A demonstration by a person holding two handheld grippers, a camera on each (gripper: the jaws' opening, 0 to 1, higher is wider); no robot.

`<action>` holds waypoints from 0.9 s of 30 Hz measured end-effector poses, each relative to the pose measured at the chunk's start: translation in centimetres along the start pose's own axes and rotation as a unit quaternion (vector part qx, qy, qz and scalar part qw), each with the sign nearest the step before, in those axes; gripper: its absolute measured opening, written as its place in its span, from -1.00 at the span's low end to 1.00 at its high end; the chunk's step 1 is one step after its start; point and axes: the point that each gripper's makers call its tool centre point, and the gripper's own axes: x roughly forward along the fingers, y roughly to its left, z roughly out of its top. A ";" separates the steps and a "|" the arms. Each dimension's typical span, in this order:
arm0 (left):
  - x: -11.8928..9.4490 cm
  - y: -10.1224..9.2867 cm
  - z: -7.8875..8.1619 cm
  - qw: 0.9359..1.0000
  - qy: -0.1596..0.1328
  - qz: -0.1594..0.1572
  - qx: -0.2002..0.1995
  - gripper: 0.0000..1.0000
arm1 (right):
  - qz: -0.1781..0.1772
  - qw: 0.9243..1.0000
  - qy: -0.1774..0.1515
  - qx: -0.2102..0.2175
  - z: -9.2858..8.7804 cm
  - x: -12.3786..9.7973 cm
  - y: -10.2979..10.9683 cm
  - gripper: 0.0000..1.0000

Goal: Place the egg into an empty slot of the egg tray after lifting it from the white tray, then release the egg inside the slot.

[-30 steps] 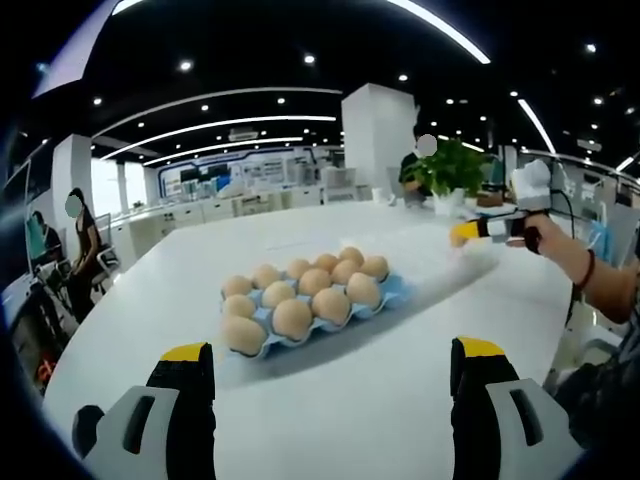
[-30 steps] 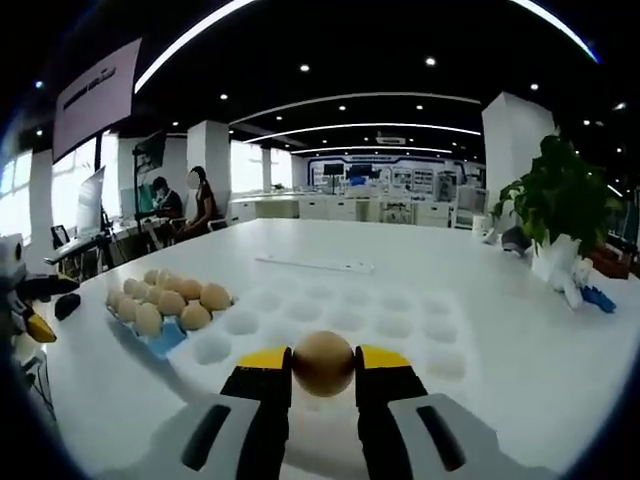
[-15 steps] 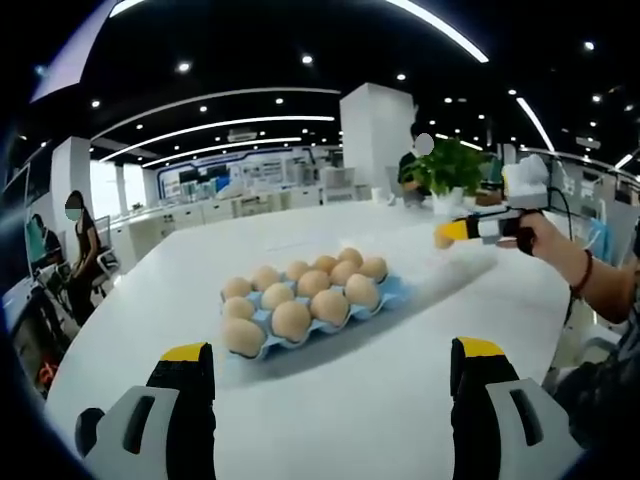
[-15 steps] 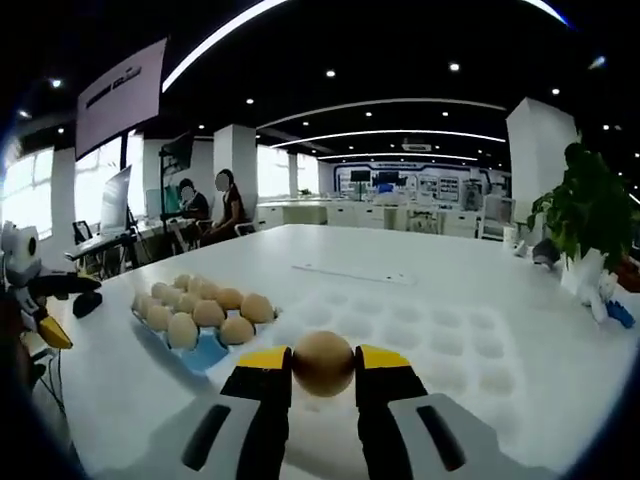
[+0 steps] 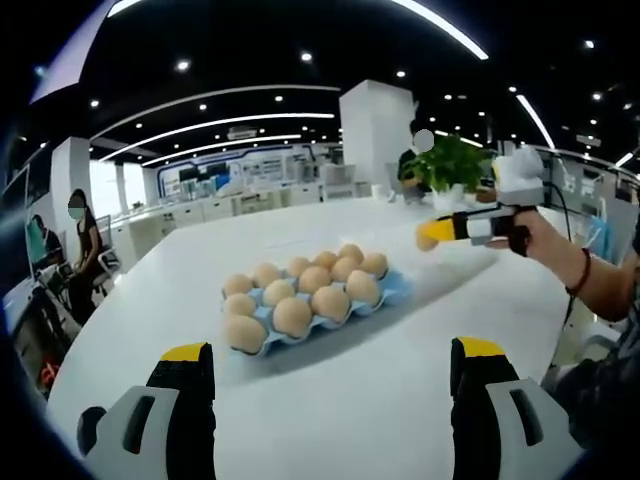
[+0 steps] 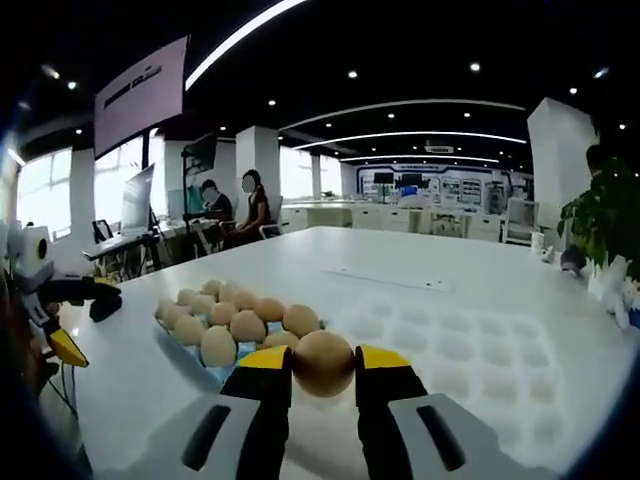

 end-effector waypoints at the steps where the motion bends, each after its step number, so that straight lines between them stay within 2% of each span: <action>1: -0.1 0.0 0.0 1.000 0.001 0.001 0.000 1.00 | 0.003 1.000 0.002 0.001 -0.1 0.2 0.3 -0.49; 6: -0.3 0.3 -0.3 1.000 0.006 0.006 0.000 1.00 | 0.034 0.999 0.003 0.004 -0.3 1.2 2.3 -0.49; 14: -0.4 0.5 -0.5 1.000 0.005 0.008 -0.002 1.00 | 0.064 0.998 0.002 -0.018 -0.3 2.1 4.7 -0.49; 19: -0.5 0.6 -0.5 1.000 0.003 0.008 -0.002 1.00 | 0.085 0.996 0.008 -0.030 -1.2 2.8 6.2 -0.49; 27: -1.2 1.3 -0.4 1.000 -0.003 0.018 -0.006 1.00 | 0.094 0.995 0.014 -0.032 -2.6 3.7 6.6 -0.49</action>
